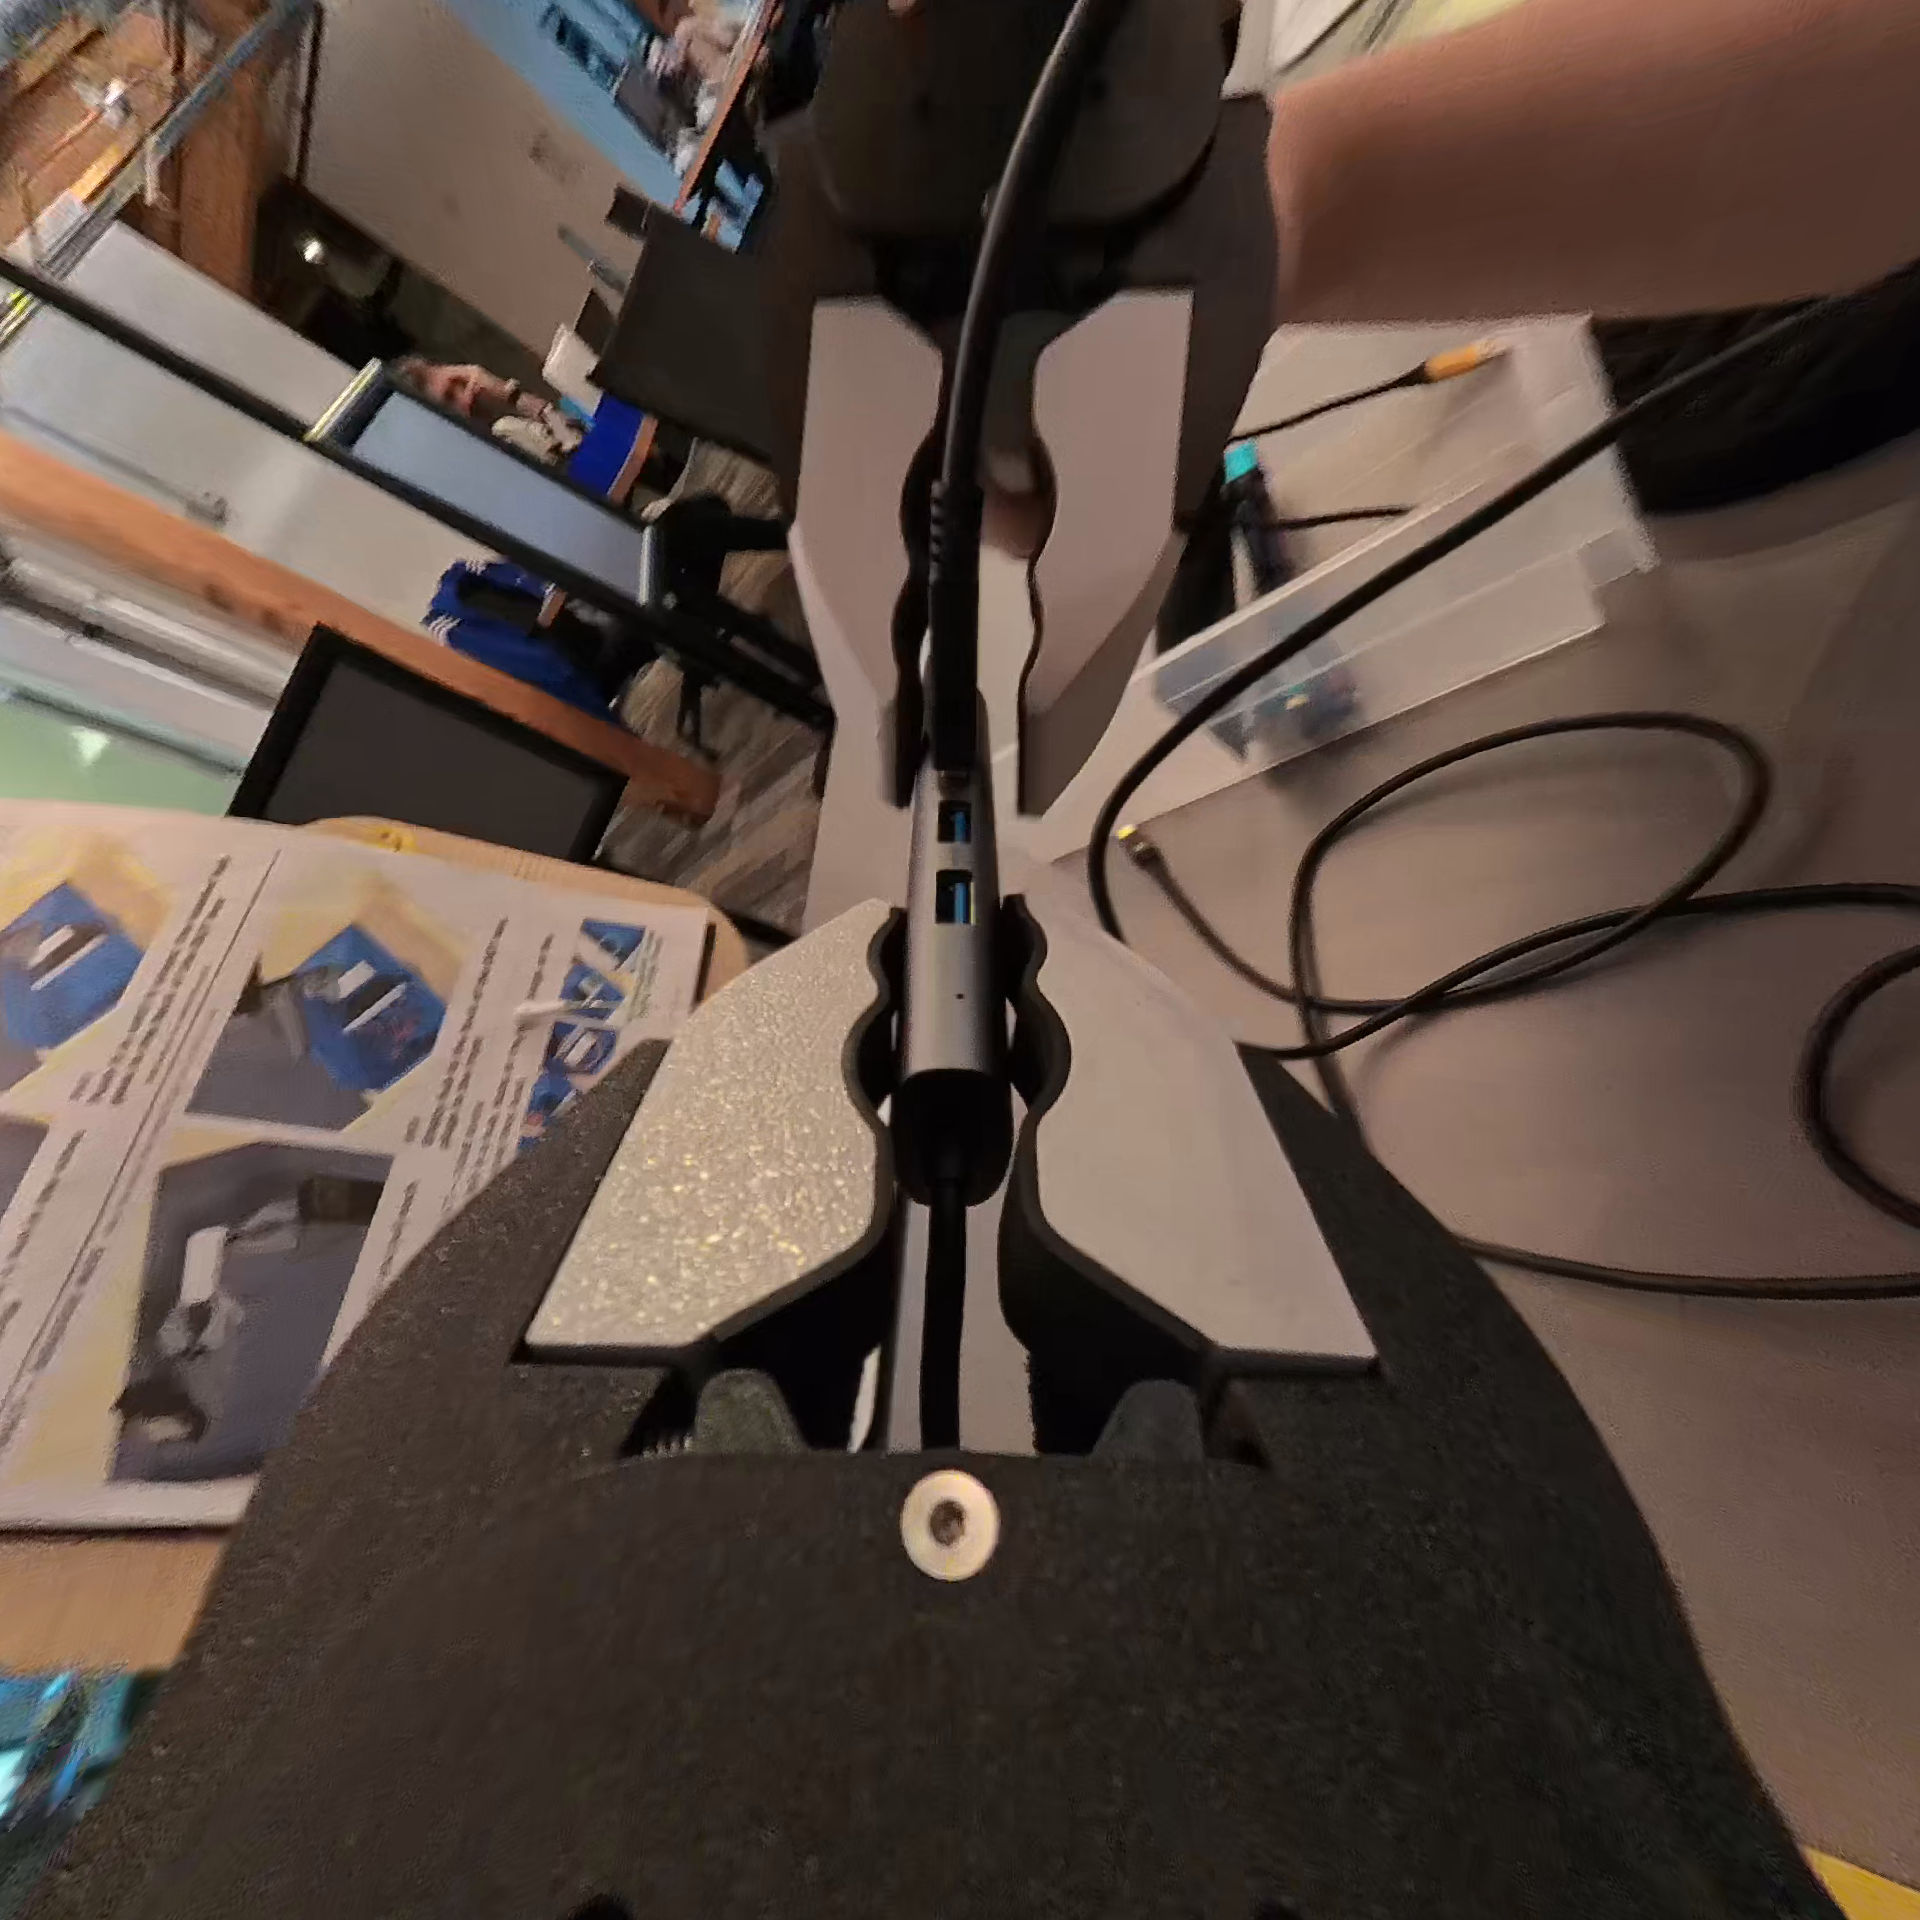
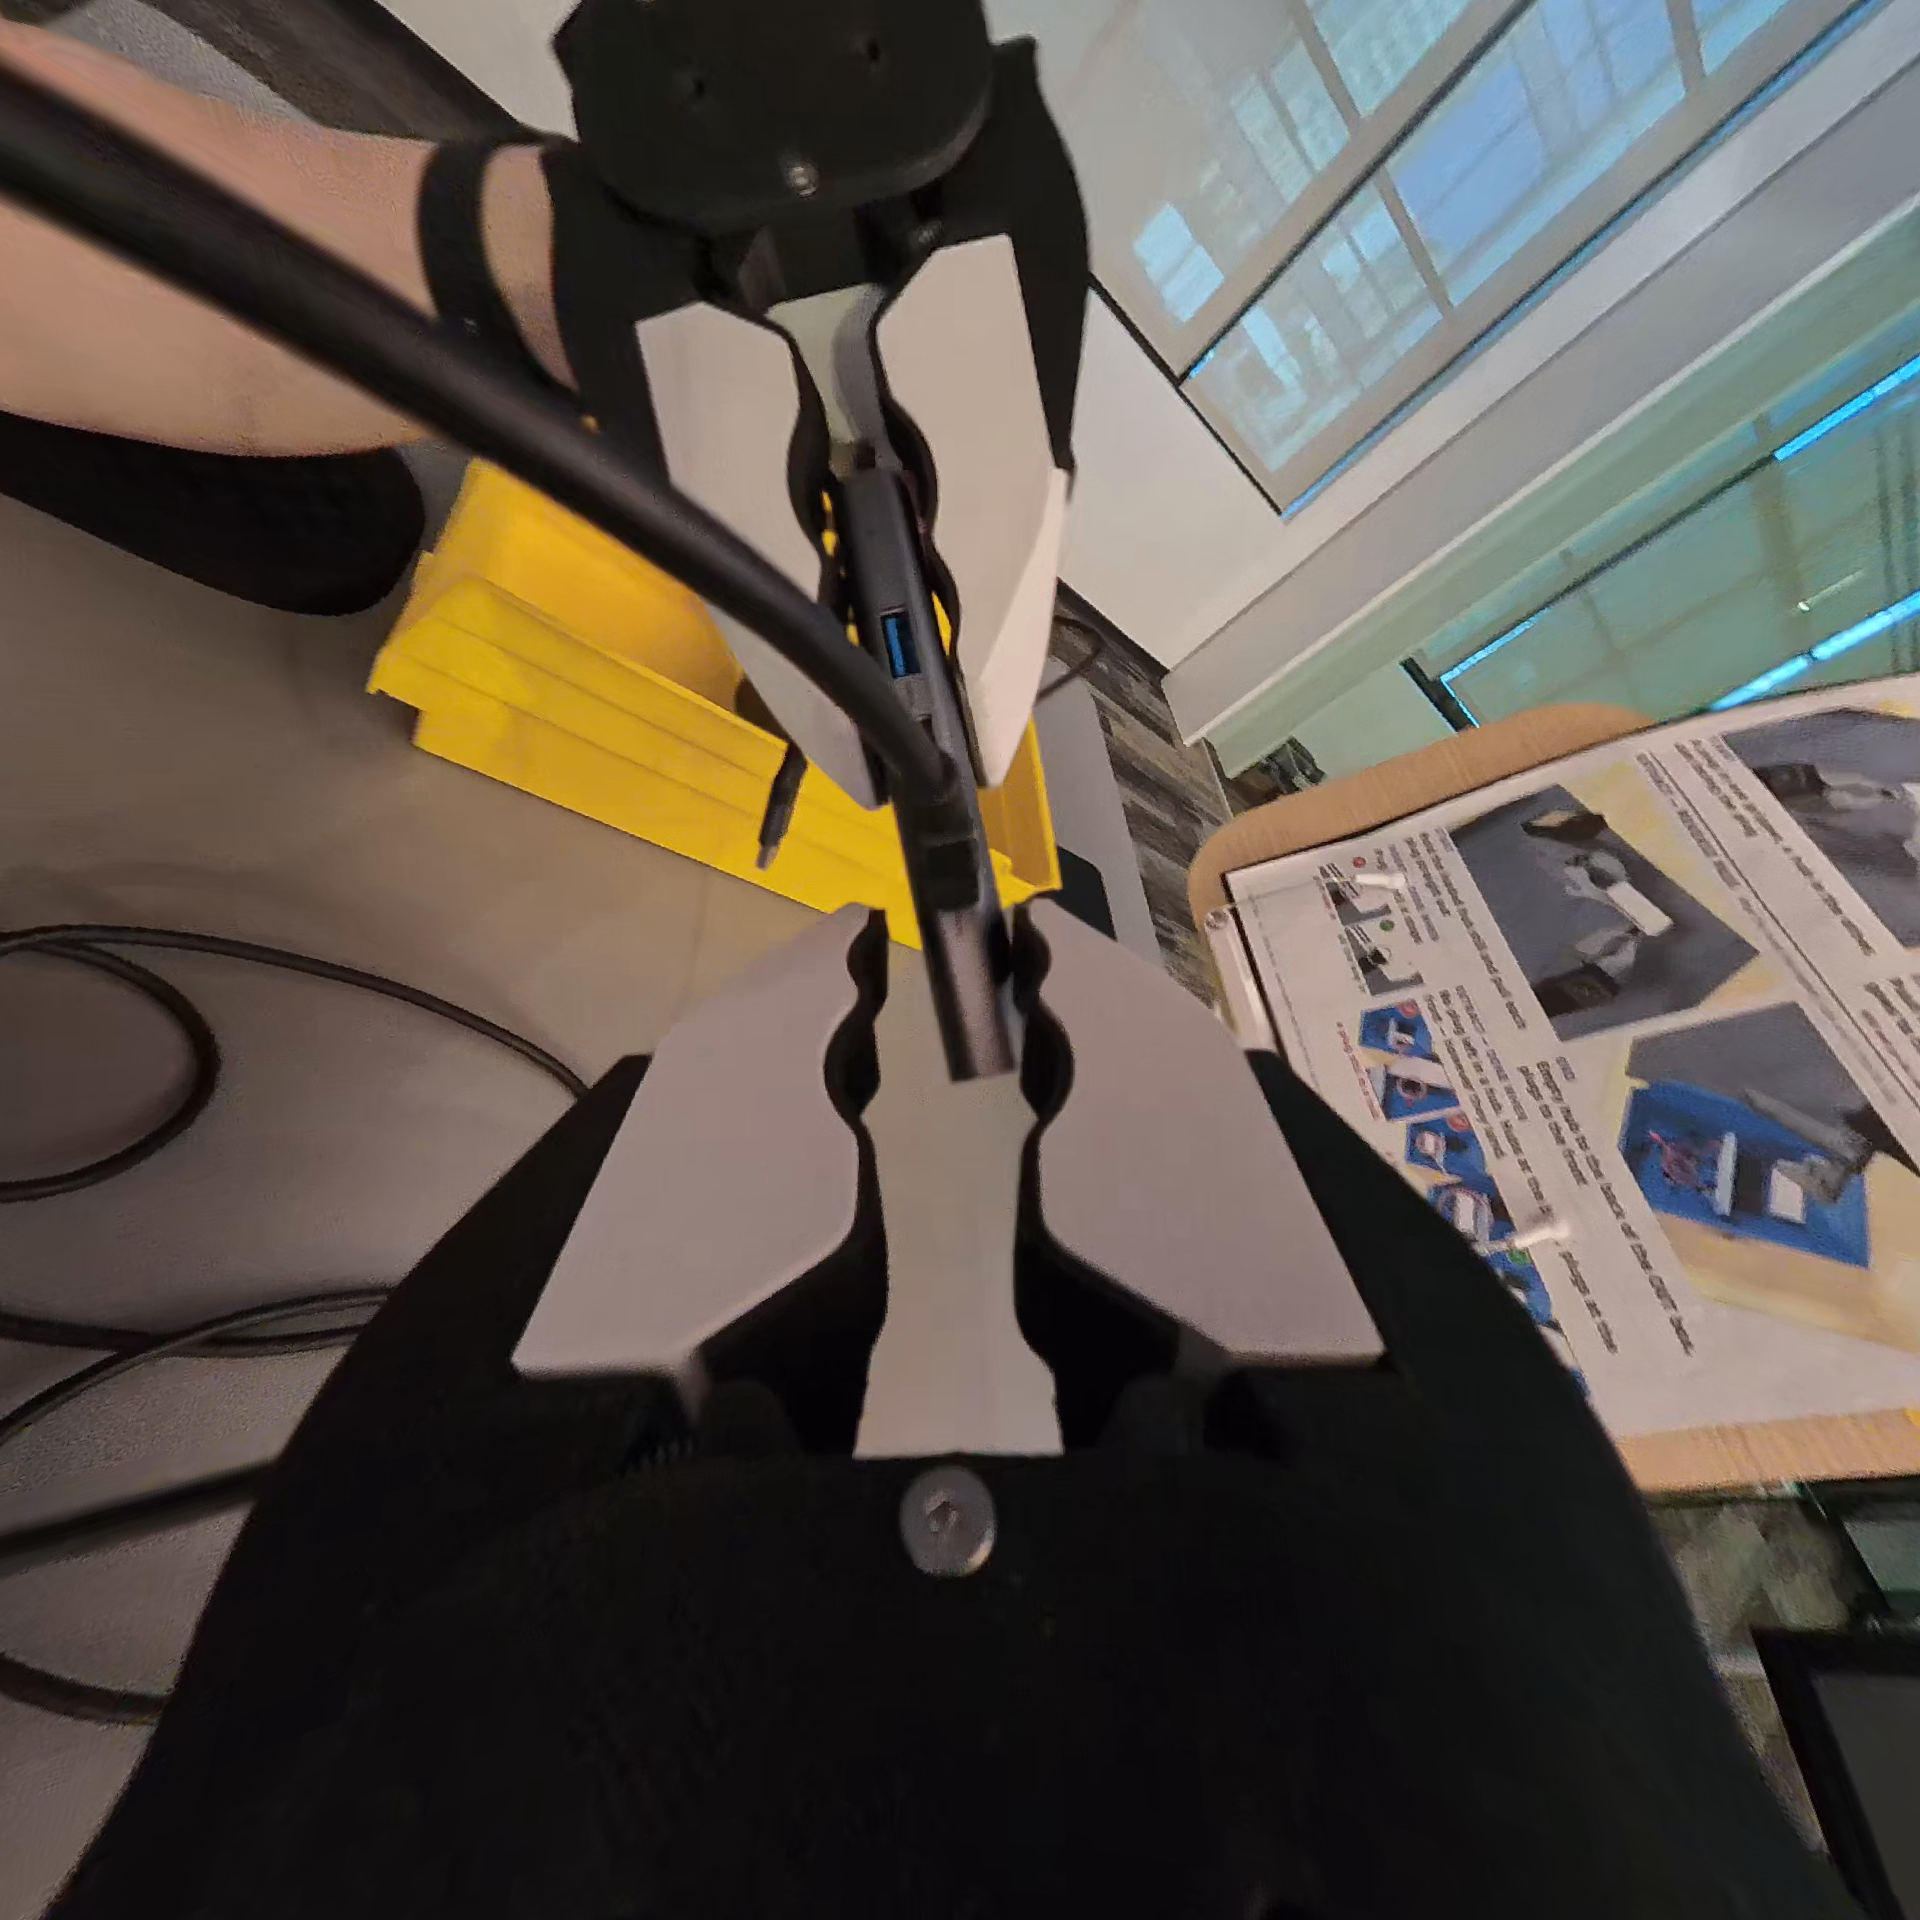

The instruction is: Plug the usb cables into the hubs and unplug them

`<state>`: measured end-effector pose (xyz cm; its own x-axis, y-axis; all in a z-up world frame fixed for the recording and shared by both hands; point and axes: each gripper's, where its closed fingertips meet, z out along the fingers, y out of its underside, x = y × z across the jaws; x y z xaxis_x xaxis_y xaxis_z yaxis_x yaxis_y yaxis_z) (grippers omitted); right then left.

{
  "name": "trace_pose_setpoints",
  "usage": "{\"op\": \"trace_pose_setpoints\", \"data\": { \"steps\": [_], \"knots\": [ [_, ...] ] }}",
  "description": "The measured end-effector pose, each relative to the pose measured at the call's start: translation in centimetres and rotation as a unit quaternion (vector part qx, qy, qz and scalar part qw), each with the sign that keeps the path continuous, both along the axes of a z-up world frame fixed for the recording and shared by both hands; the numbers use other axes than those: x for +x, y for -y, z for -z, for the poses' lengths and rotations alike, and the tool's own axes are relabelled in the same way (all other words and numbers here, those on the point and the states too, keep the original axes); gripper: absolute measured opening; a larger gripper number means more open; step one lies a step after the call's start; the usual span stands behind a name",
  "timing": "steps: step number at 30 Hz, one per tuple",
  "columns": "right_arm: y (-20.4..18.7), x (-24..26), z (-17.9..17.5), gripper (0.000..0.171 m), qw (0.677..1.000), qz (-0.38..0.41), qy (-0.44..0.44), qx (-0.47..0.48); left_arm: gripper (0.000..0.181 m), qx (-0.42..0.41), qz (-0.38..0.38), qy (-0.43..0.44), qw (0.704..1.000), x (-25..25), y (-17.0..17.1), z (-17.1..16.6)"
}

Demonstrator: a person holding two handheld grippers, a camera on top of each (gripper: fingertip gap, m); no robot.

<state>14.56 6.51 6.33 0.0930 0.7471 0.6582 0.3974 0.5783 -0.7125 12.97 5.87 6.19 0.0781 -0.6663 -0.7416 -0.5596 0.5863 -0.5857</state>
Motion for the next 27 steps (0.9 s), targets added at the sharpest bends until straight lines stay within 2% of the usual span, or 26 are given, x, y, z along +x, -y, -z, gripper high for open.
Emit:
{"op": "trace_pose_setpoints", "data": {
  "steps": [3,5,8,11,13,16,18,22,24,27],
  "knots": [
    [-1.2,1.4,-0.9,0.025,0.999,0.042,-0.011,-0.015,0.016,0.04,-0.062,-0.003,0.997,-0.9,-1.9,-0.4],
    [-2.8,3.2,-2.3,0.025,0.992,0.118,-0.028,-0.038,0.017,0.079,-0.103,-0.007,0.991,-1.4,-3.0,-0.9],
    [-3.8,5.7,-4.6,0.031,0.964,0.221,-0.076,-0.124,0.017,0.137,-0.157,-0.03,0.978,-1.9,-4.3,-1.2],
    [-2.8,5.7,-7.2,0.031,0.934,0.225,-0.181,-0.21,0.017,0.154,-0.164,-0.05,0.973,-1.6,-4.6,-0.6],
    [-2.3,4.6,-7.9,0.031,0.925,0.213,-0.223,-0.222,0.017,0.168,-0.181,-0.062,0.967,-1.6,-5.1,-0.2],
    [-3.2,2.9,-5.6,0.032,0.93,0.249,-0.178,-0.203,0.017,0.185,-0.204,-0.08,0.958,-1.8,-5.9,0.2],
    [-3.9,1.8,-3.5,0.027,0.927,0.258,-0.149,-0.228,0.017,0.201,-0.219,-0.09,0.951,-2.1,-6.5,0.3],
    [-4.9,0.2,-1.1,0.025,0.911,0.233,-0.16,-0.301,0.017,0.219,-0.223,-0.095,0.945,-2.1,-6.6,0.3],
    [-5.4,0.1,-0.1,0.024,0.911,0.24,-0.143,-0.302,0.016,0.222,-0.225,-0.098,0.944,-2.0,-6.7,0.3],
    [-5.7,-0.1,-0.5,0.024,0.913,0.238,-0.168,-0.284,0.017,0.229,-0.232,-0.107,0.939,-2.1,-6.9,0.5]
  ]
}}
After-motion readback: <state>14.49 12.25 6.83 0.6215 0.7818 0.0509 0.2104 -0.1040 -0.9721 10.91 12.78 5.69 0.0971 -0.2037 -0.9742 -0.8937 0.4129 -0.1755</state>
